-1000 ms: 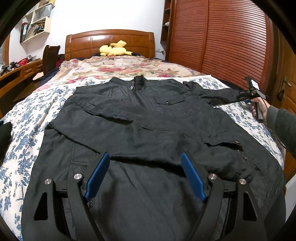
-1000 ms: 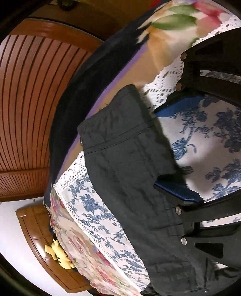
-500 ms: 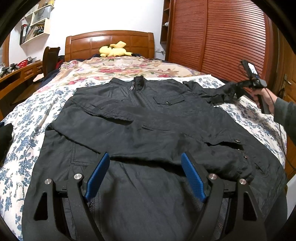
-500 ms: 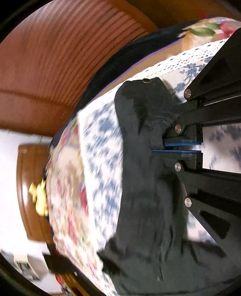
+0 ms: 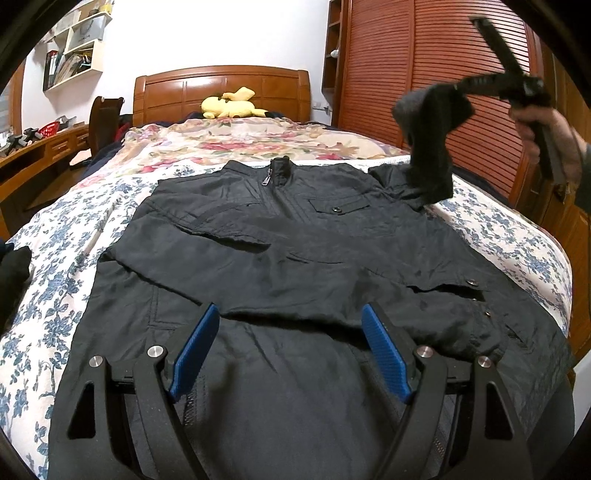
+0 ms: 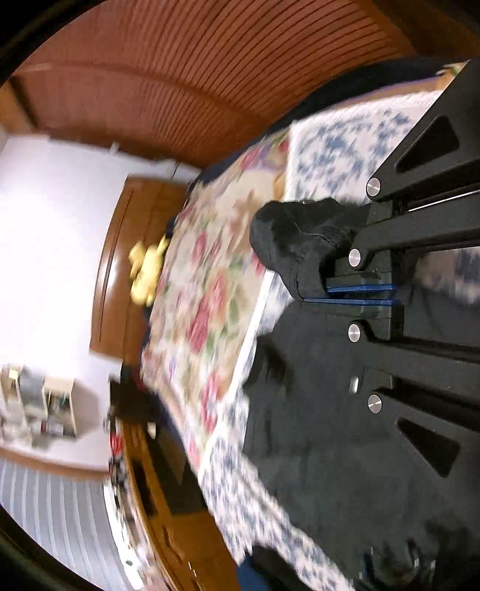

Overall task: Fold large clothes
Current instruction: 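Carry the sleeve with the right tool across the jacket body toward the left tool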

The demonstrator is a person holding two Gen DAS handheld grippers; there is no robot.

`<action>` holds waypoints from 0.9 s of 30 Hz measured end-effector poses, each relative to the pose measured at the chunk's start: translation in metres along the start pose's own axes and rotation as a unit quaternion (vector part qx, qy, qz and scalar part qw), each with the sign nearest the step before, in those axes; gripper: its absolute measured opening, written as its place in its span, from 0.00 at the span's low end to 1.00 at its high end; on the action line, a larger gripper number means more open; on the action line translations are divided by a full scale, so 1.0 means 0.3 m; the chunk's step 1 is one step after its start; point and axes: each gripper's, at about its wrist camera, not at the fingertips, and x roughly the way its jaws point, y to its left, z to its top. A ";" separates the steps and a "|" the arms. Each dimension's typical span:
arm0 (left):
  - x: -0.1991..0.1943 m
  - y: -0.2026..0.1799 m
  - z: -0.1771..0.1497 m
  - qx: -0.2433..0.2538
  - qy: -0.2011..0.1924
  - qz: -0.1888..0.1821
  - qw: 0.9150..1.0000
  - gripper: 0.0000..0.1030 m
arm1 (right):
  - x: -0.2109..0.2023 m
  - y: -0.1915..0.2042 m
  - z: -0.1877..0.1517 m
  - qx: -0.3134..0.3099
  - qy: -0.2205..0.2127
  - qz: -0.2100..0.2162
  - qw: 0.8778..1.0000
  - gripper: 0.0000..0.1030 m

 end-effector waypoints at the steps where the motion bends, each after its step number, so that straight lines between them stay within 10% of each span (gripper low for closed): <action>1: -0.001 0.001 -0.001 -0.001 0.000 0.000 1.000 0.78 | -0.013 0.041 -0.002 -0.007 -0.002 0.018 1.000 0.02; 13: -0.009 0.008 0.007 -0.004 -0.002 0.000 1.000 0.78 | -0.157 0.244 -0.138 -0.024 0.010 0.165 0.986 0.02; 27: -0.002 0.006 0.004 -0.006 0.001 0.000 1.000 0.78 | -0.051 0.365 -0.270 -0.009 0.108 0.144 0.984 0.06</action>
